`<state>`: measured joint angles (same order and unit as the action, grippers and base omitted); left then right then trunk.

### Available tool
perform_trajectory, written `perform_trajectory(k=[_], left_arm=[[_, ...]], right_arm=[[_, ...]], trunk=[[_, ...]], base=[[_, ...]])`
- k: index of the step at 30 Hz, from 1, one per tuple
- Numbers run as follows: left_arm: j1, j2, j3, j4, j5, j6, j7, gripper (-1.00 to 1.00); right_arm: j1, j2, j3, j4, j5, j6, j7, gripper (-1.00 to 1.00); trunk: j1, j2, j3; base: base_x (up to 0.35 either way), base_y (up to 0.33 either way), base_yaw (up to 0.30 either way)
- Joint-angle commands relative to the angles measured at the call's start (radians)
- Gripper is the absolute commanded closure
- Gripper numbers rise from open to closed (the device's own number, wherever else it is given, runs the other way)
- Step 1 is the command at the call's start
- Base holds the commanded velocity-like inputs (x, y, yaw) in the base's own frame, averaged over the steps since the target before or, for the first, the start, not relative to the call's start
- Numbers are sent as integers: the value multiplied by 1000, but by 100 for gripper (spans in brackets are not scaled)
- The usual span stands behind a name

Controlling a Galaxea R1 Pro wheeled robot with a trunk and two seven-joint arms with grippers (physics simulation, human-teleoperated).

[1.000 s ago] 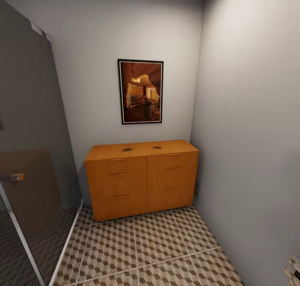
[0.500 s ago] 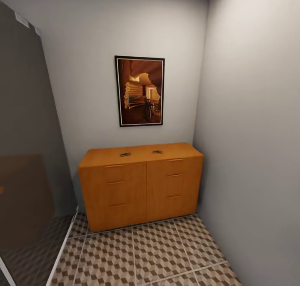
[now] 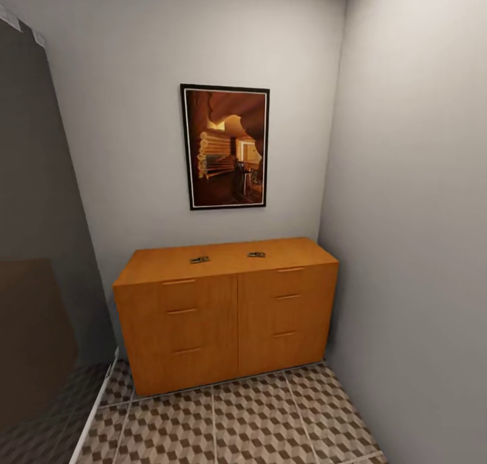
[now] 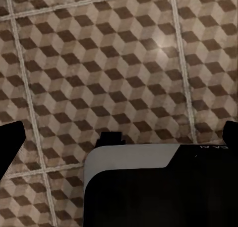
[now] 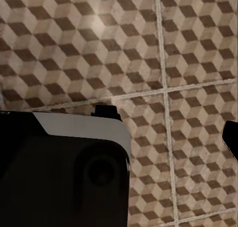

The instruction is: Take the four mousetraps from the cabinet in the bathroom and place them on the bathroom floor. Make sure all four end up on the same floor surface, and ensure that at least two of them are either under or directly next to the same bathroom sink.

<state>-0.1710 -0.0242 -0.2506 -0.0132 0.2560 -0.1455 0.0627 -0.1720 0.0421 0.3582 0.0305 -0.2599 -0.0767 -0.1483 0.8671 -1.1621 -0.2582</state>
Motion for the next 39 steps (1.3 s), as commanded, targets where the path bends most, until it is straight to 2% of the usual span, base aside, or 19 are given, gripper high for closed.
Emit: perform_trajectory(k=[1, 39], left_arm=[[-1, 0, -9, 1, 8, -4, 3, -100], [-1, 1, -9, 1, 6, -11, 4, -100]], right_arm=[[-1, 1, 8, 3, -10, -6, -1, -100], [-1, 0, 8, 3, -10, -5, -1, -100]], trunk=[[1, -1, -1], [1, -1, -1]], base=[[322, 0, 0], [310, 0, 0]])
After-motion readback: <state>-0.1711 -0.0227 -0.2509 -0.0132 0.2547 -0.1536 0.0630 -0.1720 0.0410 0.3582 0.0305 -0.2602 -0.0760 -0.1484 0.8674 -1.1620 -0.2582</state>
